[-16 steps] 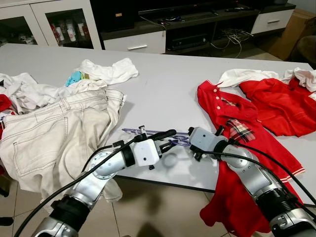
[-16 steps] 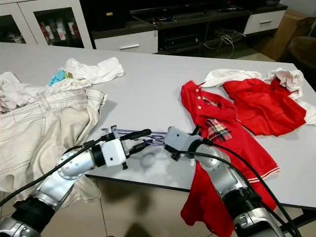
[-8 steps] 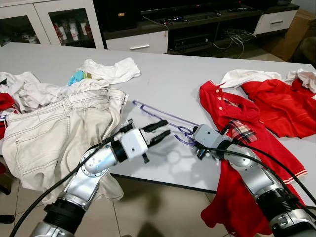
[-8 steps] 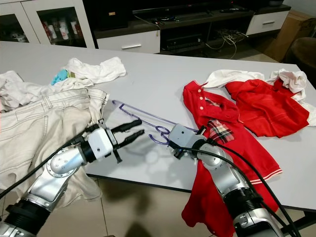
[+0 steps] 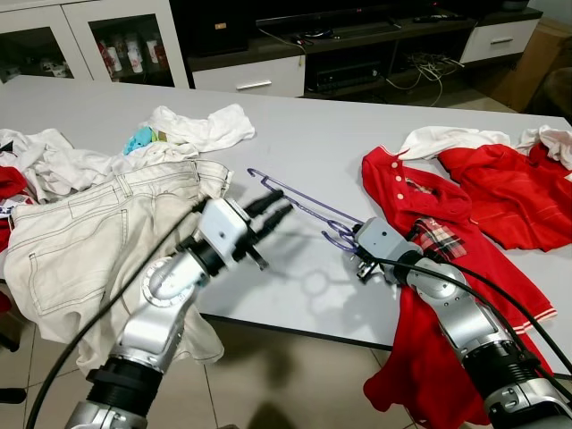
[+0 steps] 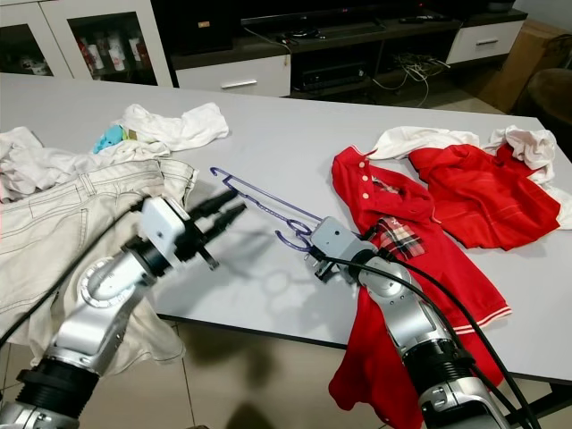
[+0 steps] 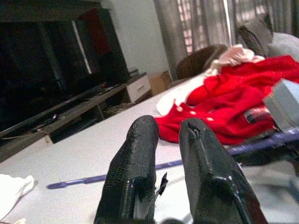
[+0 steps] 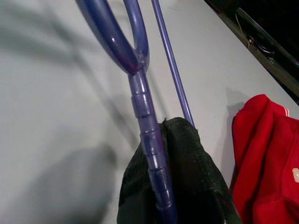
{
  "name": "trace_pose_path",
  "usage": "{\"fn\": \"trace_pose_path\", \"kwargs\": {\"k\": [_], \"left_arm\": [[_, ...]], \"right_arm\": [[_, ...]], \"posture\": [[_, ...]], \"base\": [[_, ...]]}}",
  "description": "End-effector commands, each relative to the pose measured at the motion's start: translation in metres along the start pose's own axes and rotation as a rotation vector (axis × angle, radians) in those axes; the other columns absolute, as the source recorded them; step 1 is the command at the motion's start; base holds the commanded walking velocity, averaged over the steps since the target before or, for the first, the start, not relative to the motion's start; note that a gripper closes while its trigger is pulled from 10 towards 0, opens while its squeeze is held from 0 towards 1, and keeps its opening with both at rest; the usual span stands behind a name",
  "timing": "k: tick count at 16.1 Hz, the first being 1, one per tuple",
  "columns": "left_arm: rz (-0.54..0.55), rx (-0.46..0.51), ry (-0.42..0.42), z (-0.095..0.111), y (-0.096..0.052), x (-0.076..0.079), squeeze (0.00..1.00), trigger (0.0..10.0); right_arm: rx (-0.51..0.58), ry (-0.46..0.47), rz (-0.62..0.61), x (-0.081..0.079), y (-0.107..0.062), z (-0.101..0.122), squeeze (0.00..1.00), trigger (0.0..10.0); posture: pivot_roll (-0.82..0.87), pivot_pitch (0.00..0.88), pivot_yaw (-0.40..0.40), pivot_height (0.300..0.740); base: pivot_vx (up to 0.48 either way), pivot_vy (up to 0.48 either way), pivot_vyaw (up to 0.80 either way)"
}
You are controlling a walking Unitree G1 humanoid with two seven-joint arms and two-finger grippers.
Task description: Hang hanger
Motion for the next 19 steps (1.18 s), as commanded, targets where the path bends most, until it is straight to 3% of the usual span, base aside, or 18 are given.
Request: {"fn": "trace_pose_path", "kwargs": {"k": [1,2,5,8,11,19], "left_arm": [[0.049,0.014,-0.02,0.006,0.003,-0.01,0.0,10.0],[0.096,0.004,-0.076,0.005,0.004,-0.013,0.0,10.0],[0.136,-0.044,-0.162,-0.003,0.004,-0.004,0.0,10.0],[0.146,-0.07,-0.202,-0.006,0.004,0.002,0.0,10.0],[0.177,-0.09,-0.214,-0.009,0.005,-0.003,0.0,10.0],[0.176,-0.105,-0.207,-0.01,0.006,0.003,0.0,10.0]], "right_arm": [[-0.031,0.044,-0.025,0.004,-0.002,-0.008,0.0,0.0],[-0.018,0.086,-0.064,0.01,-0.001,-0.006,0.0,0.0],[0.065,0.233,-0.197,0.025,-0.001,0.008,0.0,10.0],[0.121,0.326,-0.296,0.04,-0.006,0.015,0.0,10.0],[0.164,0.402,-0.348,0.053,-0.011,0.02,0.0,10.0],[0.278,0.451,-0.368,0.067,-0.018,0.048,0.0,10.0]], "posture": [[-0.08,0.0,0.024,0.74],[-0.08,0.0,0.024,0.74],[-0.08,0.0,0.025,0.74],[-0.08,0.0,0.027,0.74],[-0.08,0.0,0.025,0.74],[-0.09,0.0,0.025,0.74]], "base": [[0.0,0.0,0.0],[0.0,0.0,0.0],[0.0,0.0,0.0],[0.0,0.0,0.0],[0.0,0.0,0.0],[0.0,0.0,0.0]]}}
Point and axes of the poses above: a point about 5 cm out from each wrist's last joint towards the gripper, its own y axis pointing out of the wrist towards the gripper, its own z axis along the axis of the wrist's last joint, x = y × z, the point moved 4 cm from there along y, pointing out of the wrist towards the gripper, and after that the axes turned 13 degrees about y, right-handed, at the moved point
